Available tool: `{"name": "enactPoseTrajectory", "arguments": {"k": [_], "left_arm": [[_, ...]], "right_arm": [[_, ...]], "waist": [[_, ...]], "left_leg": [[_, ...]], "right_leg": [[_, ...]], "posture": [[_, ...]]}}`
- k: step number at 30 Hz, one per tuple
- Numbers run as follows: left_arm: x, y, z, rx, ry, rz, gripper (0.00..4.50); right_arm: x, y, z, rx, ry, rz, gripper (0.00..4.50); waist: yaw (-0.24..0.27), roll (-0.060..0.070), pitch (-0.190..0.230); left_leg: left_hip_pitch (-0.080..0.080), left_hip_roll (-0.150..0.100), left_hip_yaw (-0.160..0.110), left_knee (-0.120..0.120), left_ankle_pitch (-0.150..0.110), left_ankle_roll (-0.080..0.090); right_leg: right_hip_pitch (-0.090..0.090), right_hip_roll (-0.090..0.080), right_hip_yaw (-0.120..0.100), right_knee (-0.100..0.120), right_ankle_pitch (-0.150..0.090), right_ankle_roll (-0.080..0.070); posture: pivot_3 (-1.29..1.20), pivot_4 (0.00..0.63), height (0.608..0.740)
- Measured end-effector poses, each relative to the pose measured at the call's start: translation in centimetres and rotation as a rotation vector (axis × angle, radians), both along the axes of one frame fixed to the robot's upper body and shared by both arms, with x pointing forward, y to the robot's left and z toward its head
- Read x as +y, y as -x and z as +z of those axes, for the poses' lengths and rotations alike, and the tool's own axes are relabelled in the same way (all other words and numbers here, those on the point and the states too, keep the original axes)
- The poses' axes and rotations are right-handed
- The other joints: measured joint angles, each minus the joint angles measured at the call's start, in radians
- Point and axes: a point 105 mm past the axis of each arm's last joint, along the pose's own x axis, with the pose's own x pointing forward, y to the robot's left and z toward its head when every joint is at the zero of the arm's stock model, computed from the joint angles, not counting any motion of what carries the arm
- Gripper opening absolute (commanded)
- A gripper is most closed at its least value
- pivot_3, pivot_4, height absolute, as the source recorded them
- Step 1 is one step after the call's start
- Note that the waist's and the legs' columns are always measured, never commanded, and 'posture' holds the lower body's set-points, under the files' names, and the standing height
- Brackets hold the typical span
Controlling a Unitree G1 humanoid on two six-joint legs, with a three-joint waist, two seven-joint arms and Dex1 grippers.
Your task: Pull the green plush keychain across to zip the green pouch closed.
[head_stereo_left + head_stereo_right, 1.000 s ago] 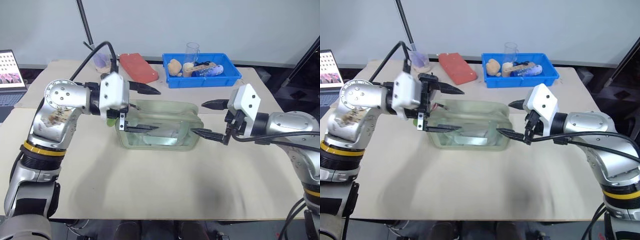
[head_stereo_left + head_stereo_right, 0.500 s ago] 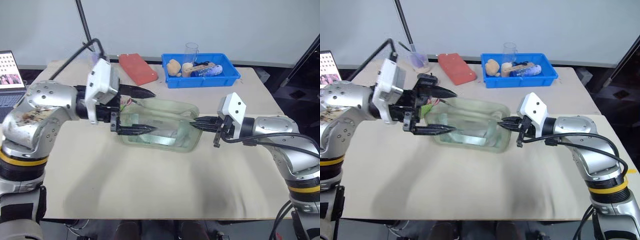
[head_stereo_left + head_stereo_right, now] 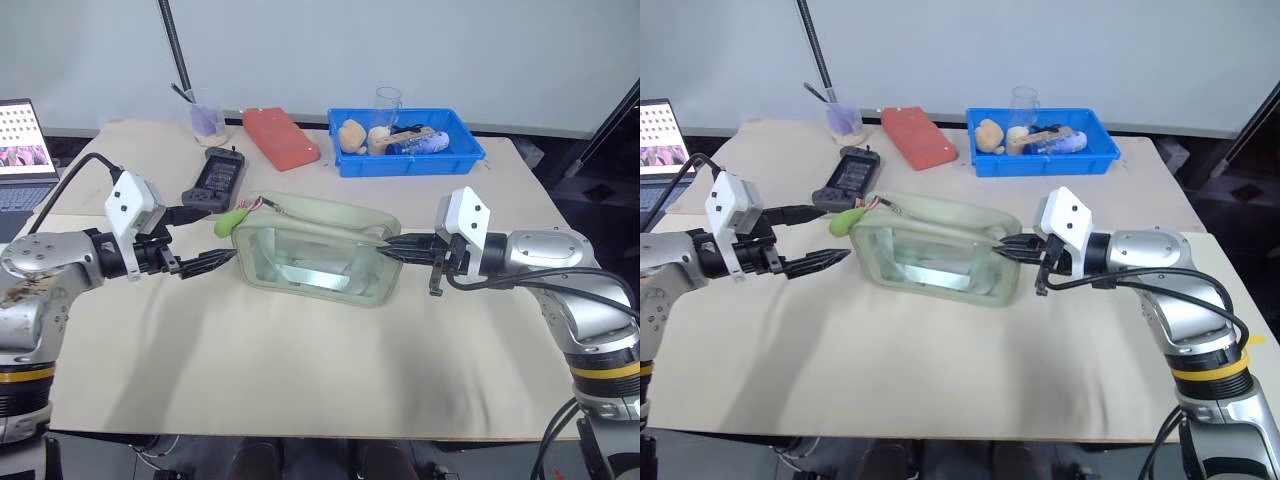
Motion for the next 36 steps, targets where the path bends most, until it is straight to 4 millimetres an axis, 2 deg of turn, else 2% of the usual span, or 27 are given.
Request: {"name": "enactPoseTrajectory", "arguments": {"k": [6, 7, 8, 12, 15, 18, 20, 23, 25, 28, 32, 35, 36], "left_arm": [[-0.2, -0.2, 0.2, -0.029, -0.013, -0.012, 0.69], [-0.2, -0.2, 0.3, -0.032, -0.018, -0.015, 0.26], [-0.2, -0.3, 0.3, -0.034, -0.022, -0.017, 0.04], [-0.3, -0.7, 0.6, -0.025, -0.015, -0.037, 0.04], [-1.4, -1.2, 3.8, -0.09, 0.003, -0.073, 0.04], [-3.7, -0.9, 6.7, -0.177, -0.008, -0.158, 0.04], [-5.3, -0.8, 6.5, -0.184, -0.035, -0.22, 0.04], [-7.4, -0.9, 4.3, -0.162, -0.121, -0.306, 0.04], [-7.9, -1.4, 3.2, -0.176, -0.179, -0.322, 0.04], [-7.8, -1.8, 2.2, -0.187, -0.222, -0.336, 1.02], [-7.7, -1.5, 2.3, -0.167, -0.212, -0.369, 3.01], [-6.9, -1.3, 3.2, -0.16, -0.207, -0.354, 4.44], [-6.5, -1.3, 3.7, -0.169, -0.215, -0.339, 4.44]], "right_arm": [[0.1, 0.0, 0.0, 0.002, -0.004, 0.005, 0.0], [0.1, 0.0, 0.0, 0.001, -0.004, 0.005, 0.0], [0.1, 0.0, 0.0, 0.001, -0.004, 0.004, 0.0], [0.2, 0.0, 0.0, 0.0, -0.007, 0.003, 0.0], [0.2, 0.0, 0.0, -0.003, -0.008, 0.005, 0.0], [0.2, 0.0, 0.0, -0.004, -0.006, 0.007, 0.0], [0.3, 0.0, 0.0, -0.004, -0.007, 0.01, 0.0], [0.3, 0.1, 0.0, -0.003, -0.006, 0.013, 0.0], [0.3, 0.1, 0.0, -0.003, -0.007, 0.014, 0.0], [0.4, 0.0, 0.1, -0.006, -0.009, 0.015, 0.0], [0.4, 0.0, 0.1, -0.007, -0.009, 0.014, 0.0], [0.4, 0.0, 0.1, -0.008, -0.01, 0.014, 0.0], [0.4, 0.0, 0.2, -0.008, -0.01, 0.013, 0.0]], "waist": [[-0.003, 0.0, 0.0], [-0.003, 0.0, 0.0], [-0.003, 0.0, 0.0], [-0.003, 0.0, 0.0], [0.003, 0.0, 0.0], [0.004, 0.0, 0.0], [0.004, 0.0, 0.0], [0.003, 0.0, 0.0], [-0.001, 0.0, 0.0], [-0.004, 0.0, 0.0], [-0.003, 0.0, 0.0], [-0.004, 0.0, 0.0], [-0.004, 0.0, 0.0]], "left_leg": [[0.0, 0.0, 0.0, 0.0, 0.0, 0.0], [0.0, 0.0, 0.0, 0.0, 0.0, 0.0], [0.0, 0.0, 0.0, 0.0, 0.0, 0.0], [-0.001, 0.0, 0.0, 0.0, 0.0, 0.0], [-0.002, 0.0, 0.0, 0.0, 0.0, 0.0], [-0.002, -0.001, 0.0, 0.001, 0.0, 0.0], [-0.002, -0.001, 0.0, 0.001, 0.0, 0.0], [-0.002, -0.001, -0.001, 0.001, 0.0, 0.0], [-0.001, -0.001, -0.001, 0.001, 0.0, 0.0], [-0.002, 0.0, -0.001, 0.001, 0.0, 0.0], [-0.002, -0.001, -0.001, 0.001, 0.0, 0.0], [-0.002, -0.001, -0.001, 0.001, 0.0, 0.0], [-0.002, 0.0, -0.001, 0.001, 0.0, 0.0]], "right_leg": [[-0.001, 0.0, 0.0, 0.0, 0.0, 0.0], [-0.001, 0.0, 0.0, 0.0, 0.0, 0.0], [-0.001, 0.0, 0.0, 0.0, 0.0, 0.0], [-0.001, 0.0, 0.0, 0.0, 0.0, 0.0], [-0.001, 0.0, 0.0, 0.0, 0.001, 0.001], [0.0, 0.0, 0.0, -0.001, 0.001, 0.002], [0.0, 0.0, 0.0, 0.0, 0.001, 0.002], [0.0, 0.001, 0.0, 0.0, 0.001, 0.002], [0.0, 0.001, 0.0, 0.0, 0.001, 0.002], [0.0, 0.001, 0.0, 0.001, 0.001, 0.002], [0.0, 0.001, 0.0, 0.0, 0.001, 0.003], [-0.001, 0.001, 0.0, 0.0, 0.001, 0.003], [-0.001, 0.001, 0.0, 0.0, 0.001, 0.003]], "posture": [[0.0, 0.15, 0.74], [0.0, 0.15, 0.74], [0.0, 0.15, 0.74], [0.0, 0.15, 0.74], [0.0, 0.15, 0.74], [0.0, 0.15, 0.74], [0.0, 0.15, 0.74], [0.0, 0.15, 0.74], [0.0, 0.15, 0.74], [0.0, 0.15, 0.74], [0.0, 0.15, 0.74], [0.0, 0.15, 0.74], [0.0, 0.15, 0.74]]}}
